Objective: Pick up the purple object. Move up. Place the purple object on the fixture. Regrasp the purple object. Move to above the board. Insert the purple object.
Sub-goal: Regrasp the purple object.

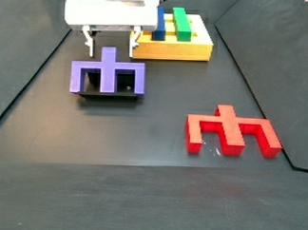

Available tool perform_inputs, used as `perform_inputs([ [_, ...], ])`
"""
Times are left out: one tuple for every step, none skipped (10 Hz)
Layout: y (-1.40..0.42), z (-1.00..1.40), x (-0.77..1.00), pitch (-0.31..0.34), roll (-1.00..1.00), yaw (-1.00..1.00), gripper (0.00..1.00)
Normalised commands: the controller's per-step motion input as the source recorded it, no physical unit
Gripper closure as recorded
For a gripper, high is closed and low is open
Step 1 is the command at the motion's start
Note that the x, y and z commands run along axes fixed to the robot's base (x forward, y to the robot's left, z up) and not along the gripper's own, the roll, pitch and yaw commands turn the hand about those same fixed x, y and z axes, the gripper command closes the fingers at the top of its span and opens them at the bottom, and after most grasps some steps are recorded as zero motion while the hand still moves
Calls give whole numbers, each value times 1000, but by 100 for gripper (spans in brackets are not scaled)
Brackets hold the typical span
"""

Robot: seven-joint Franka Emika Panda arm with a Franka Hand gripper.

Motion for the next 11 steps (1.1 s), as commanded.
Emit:
perform_inputs([
  [0, -126, 0, 37, 86, -51, 0],
  [0, 0, 106, 177, 183, -117, 0],
  [0, 0, 114, 237, 257, -166, 0],
  [14, 0, 106, 229, 211, -171, 0],
  [17, 0, 37, 149, 103, -71, 0],
  [3, -34, 0, 23, 0, 0, 0],
  [0, -31, 0, 0, 0, 0, 0],
  [0, 0, 0, 0, 0, 0, 0],
  [0, 0, 0, 0, 0, 0, 100],
  [0, 0, 0, 0, 0, 0, 100],
  [0, 0, 0, 0, 0, 0, 100],
])
